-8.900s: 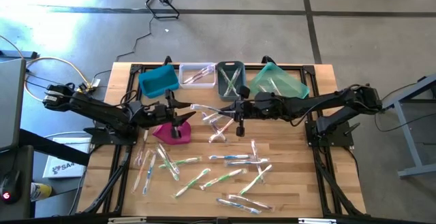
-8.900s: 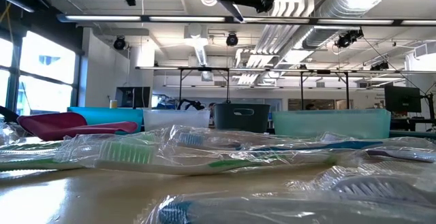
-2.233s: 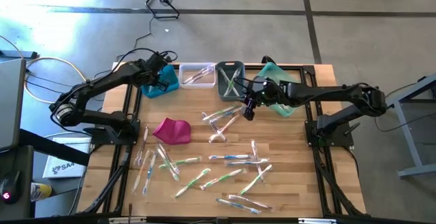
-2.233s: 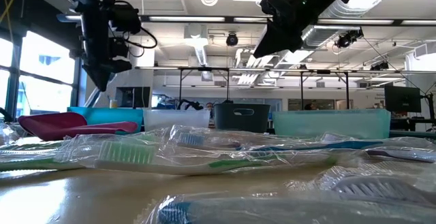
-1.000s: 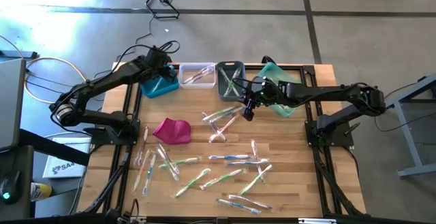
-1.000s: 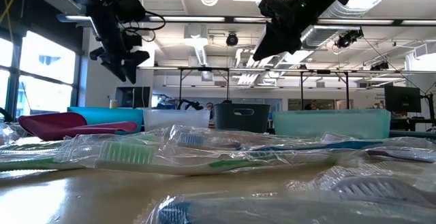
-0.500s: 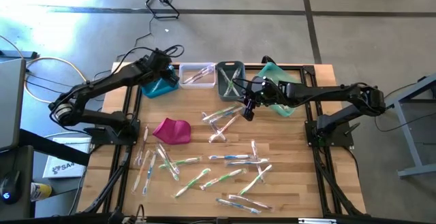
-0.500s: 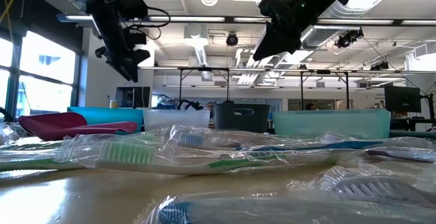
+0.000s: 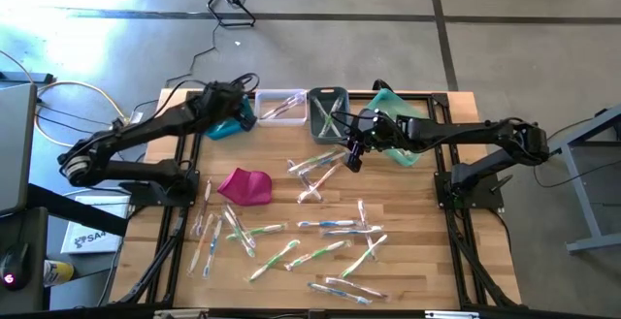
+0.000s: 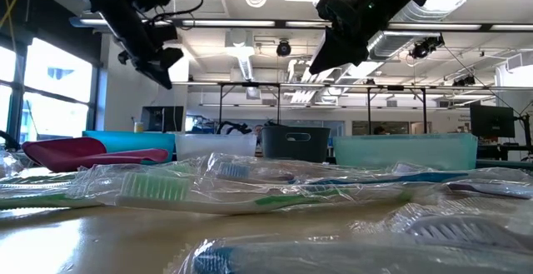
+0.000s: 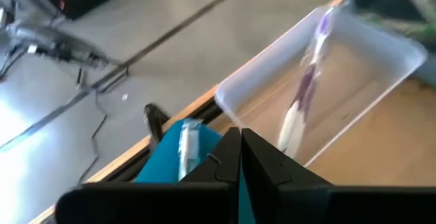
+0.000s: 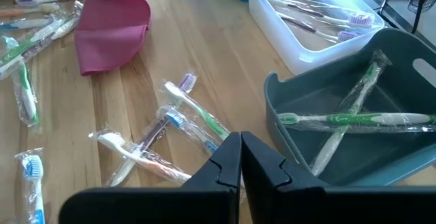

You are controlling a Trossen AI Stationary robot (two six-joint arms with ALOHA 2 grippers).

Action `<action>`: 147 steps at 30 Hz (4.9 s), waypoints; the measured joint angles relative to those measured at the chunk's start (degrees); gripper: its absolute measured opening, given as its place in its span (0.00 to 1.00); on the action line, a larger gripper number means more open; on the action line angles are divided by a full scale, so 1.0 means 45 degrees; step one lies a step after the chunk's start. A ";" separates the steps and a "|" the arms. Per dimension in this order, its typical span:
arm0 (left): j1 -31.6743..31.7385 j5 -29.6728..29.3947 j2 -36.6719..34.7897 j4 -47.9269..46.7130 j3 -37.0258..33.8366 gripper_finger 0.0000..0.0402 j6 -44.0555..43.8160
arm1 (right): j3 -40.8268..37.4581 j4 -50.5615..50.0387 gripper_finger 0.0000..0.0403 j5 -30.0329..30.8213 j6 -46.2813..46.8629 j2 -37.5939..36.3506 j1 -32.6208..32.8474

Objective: Pick & Place Toothbrushes
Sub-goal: Put the violet toothbrush into the white bin

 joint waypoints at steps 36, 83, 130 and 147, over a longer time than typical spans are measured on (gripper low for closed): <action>-0.4430 0.6344 -0.4725 0.7028 -0.4809 0.01 0.1959 | -0.0005 -0.1021 0.01 0.0039 0.1225 -0.0238 0.1768; -0.4708 0.6649 -0.4720 0.5887 -0.4809 0.01 0.1556 | 0.2872 -0.7184 0.01 0.5415 1.0285 0.0084 0.6134; -0.4704 0.6688 -0.4715 0.5503 -0.4805 0.01 0.1960 | 0.4158 -1.0025 0.41 0.0992 1.6644 0.4921 0.6178; -0.4703 0.6645 -0.4715 0.5309 -0.4795 0.01 0.1970 | 0.3627 -0.9293 0.40 0.0819 1.7342 0.5918 0.6093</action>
